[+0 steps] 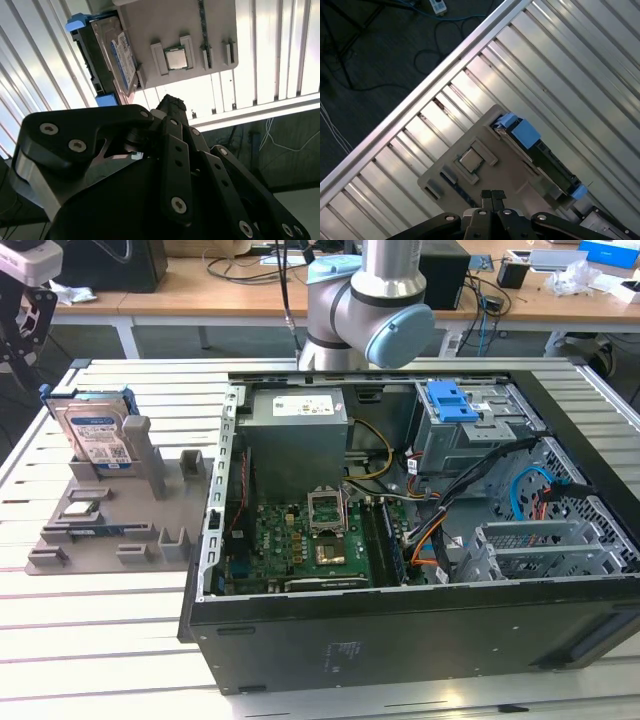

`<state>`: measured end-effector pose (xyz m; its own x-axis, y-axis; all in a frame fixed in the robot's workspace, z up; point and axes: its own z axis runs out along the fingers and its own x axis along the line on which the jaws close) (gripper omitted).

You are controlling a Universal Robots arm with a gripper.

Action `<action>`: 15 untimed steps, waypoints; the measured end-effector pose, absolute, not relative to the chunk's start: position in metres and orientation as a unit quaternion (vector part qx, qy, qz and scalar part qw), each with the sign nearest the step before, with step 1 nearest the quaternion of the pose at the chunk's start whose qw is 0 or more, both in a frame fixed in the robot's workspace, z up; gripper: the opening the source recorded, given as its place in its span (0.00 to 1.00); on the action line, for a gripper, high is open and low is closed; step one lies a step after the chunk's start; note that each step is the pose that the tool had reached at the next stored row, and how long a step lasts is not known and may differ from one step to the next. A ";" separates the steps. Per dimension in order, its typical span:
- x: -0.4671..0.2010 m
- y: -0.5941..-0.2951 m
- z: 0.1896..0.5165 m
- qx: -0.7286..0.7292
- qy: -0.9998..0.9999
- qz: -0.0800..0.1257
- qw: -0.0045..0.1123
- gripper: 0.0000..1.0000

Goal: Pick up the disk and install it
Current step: 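Pick up the disk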

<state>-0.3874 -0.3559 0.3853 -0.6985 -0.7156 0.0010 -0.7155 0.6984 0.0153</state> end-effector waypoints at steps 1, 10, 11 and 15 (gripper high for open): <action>-0.387 -0.356 0.385 0.390 -0.921 -0.007 0.003 0.11; -0.387 -0.356 0.385 0.407 -0.914 -0.007 0.004 0.11; -0.387 -0.356 0.385 0.409 -0.913 -0.007 0.004 0.11; -0.387 -0.356 0.385 0.419 -0.908 -0.006 0.004 0.11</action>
<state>-0.3874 -0.3559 0.3853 -0.6480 -0.7616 0.0014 -0.7615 0.6480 0.0149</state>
